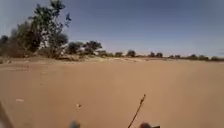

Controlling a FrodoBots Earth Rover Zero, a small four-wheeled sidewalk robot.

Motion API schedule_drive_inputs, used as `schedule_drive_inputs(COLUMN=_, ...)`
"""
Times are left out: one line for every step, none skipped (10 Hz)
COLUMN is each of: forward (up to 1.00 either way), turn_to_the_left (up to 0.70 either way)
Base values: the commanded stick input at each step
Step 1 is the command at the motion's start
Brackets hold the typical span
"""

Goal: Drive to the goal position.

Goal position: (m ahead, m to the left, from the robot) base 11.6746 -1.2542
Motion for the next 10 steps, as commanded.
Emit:
schedule_drive_inputs(forward=0.7, turn_to_the_left=-0.34)
schedule_drive_inputs(forward=0.7, turn_to_the_left=-0.17)
schedule_drive_inputs(forward=0.7, turn_to_the_left=0.0)
schedule_drive_inputs(forward=0.7, turn_to_the_left=0.0)
schedule_drive_inputs(forward=0.7, turn_to_the_left=0.0)
schedule_drive_inputs(forward=0.7, turn_to_the_left=0.0)
schedule_drive_inputs(forward=0.7, turn_to_the_left=0.0)
schedule_drive_inputs(forward=0.7, turn_to_the_left=0.0)
schedule_drive_inputs(forward=0.7, turn_to_the_left=0.0)
schedule_drive_inputs(forward=0.7, turn_to_the_left=0.0)
